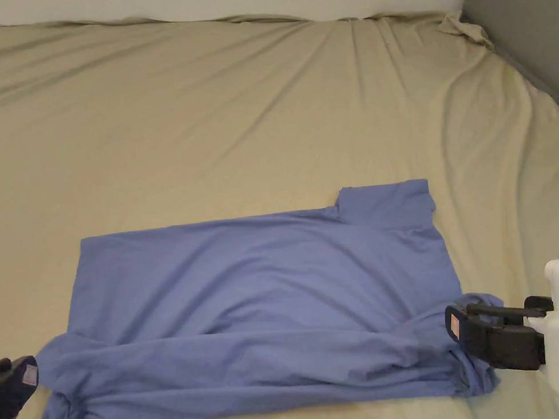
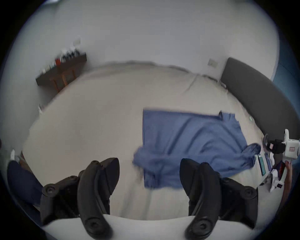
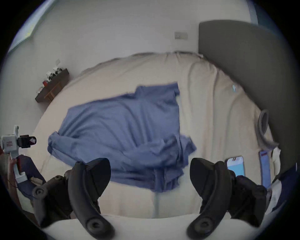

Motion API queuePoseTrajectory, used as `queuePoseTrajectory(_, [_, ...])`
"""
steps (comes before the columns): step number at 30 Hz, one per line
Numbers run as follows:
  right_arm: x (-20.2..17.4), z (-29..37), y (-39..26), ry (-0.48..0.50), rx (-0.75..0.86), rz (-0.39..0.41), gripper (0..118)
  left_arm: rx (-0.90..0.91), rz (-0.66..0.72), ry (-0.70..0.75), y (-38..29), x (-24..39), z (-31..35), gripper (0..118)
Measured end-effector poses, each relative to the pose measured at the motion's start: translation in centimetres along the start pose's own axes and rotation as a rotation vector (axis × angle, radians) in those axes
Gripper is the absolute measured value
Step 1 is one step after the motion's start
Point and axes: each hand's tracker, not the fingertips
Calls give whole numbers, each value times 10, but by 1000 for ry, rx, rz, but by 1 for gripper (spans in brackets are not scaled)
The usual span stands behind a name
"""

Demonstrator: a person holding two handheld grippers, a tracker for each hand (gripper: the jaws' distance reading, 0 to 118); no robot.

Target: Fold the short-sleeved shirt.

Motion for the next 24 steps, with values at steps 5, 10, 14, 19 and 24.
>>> queuePoseTrajectory(5, [-24, 28, 33, 51, 175, 24, 3, 233, -94, 40, 40, 26, 48, 0])
queuePoseTrajectory(10, [-30, 24, 43, 34, 200, 29, 3, 230, -94, 35, 52, 37, 41, 0])
queuePoseTrajectory(14, [-34, 17, 46, 32, 203, 39, 3, 214, -106, 16, 63, 37, 21, 0])
queuePoseTrajectory(19, [-35, 4, 55, 30, 191, 45, 3, 158, -108, -3, 98, 33, -42, 0])
queuePoseTrajectory(24, [-31, -15, 66, 17, 168, 54, 3, 58, -66, -30, 134, 25, -158, 14])
